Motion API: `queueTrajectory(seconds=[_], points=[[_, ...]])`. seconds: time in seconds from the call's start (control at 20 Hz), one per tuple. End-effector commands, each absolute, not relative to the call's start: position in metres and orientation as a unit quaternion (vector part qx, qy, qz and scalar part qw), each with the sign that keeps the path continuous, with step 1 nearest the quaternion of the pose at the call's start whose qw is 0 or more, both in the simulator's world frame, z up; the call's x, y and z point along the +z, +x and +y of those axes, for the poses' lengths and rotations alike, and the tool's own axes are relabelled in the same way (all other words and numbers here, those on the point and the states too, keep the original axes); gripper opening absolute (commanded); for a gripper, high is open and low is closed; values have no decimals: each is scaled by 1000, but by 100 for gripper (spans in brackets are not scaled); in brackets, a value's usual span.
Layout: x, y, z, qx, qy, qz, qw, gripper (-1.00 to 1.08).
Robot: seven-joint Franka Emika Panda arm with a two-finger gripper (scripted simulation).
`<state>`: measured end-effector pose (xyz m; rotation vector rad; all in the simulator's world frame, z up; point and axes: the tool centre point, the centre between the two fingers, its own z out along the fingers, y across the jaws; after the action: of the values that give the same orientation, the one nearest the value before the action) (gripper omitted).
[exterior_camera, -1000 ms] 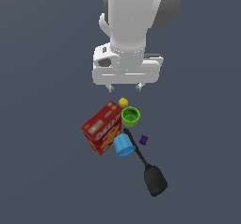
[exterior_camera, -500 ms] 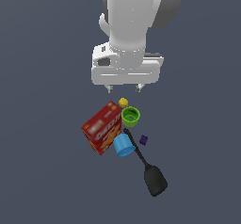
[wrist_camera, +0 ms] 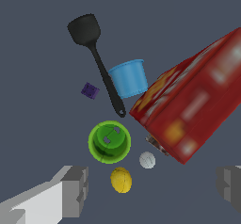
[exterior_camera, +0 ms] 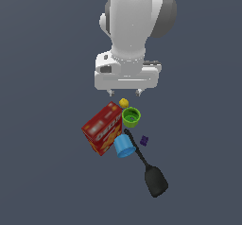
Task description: Pick up a designated object from a clutter of objects.
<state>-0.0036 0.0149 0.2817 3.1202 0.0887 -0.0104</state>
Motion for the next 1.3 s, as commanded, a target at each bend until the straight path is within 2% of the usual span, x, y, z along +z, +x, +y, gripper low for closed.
queueTrajectory(seconds=[0.0, 0.45, 0.9, 1.25], points=[[269, -8, 16, -3, 1000, 24, 9, 100], [201, -41, 19, -2, 1000, -4, 4, 100], [133, -94, 20, -1, 999, -39, 1, 100], [98, -134, 20, -1, 998, -61, 0, 100]])
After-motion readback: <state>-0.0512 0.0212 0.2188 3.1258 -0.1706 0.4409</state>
